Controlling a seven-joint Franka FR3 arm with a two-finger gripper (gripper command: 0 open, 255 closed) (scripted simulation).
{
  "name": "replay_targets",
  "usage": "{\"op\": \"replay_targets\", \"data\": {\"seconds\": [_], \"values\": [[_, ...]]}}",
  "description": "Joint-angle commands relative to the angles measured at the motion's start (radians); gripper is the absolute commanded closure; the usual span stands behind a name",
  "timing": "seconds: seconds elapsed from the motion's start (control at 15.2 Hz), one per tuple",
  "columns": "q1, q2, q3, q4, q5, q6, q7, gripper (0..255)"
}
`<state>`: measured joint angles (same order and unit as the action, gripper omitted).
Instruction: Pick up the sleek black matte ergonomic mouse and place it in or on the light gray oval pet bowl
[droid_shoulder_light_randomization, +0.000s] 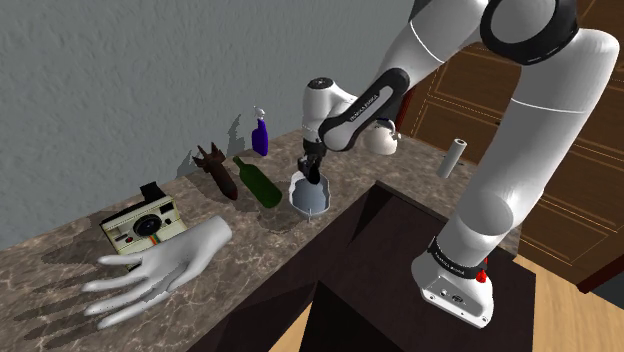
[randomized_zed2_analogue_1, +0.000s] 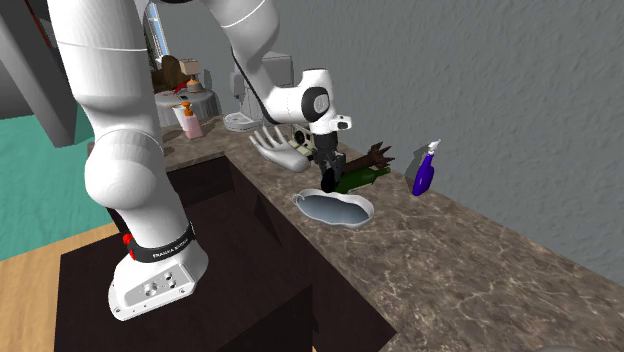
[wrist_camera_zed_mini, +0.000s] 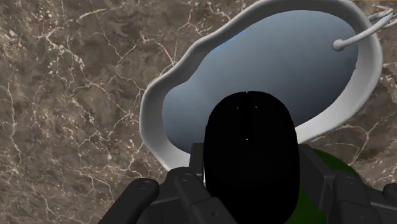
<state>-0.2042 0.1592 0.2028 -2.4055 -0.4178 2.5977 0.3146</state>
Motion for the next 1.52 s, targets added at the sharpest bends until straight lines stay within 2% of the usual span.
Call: {"op": "replay_targets", "data": {"seconds": [0.0,0.73,1.25,1.32,1.45], "values": [[-0.002,0.019,-0.009,-0.002,-0.019,0.021,0.008,255],[0.036,0.168,-0.071,0.02,-0.158,0.135,0.132,255],[0.039,0.175,-0.075,0.022,-0.165,0.14,0.137,255],[0.039,0.175,-0.075,0.022,-0.165,0.14,0.137,0],[0.039,0.175,-0.075,0.022,-0.165,0.14,0.137,0]]}}
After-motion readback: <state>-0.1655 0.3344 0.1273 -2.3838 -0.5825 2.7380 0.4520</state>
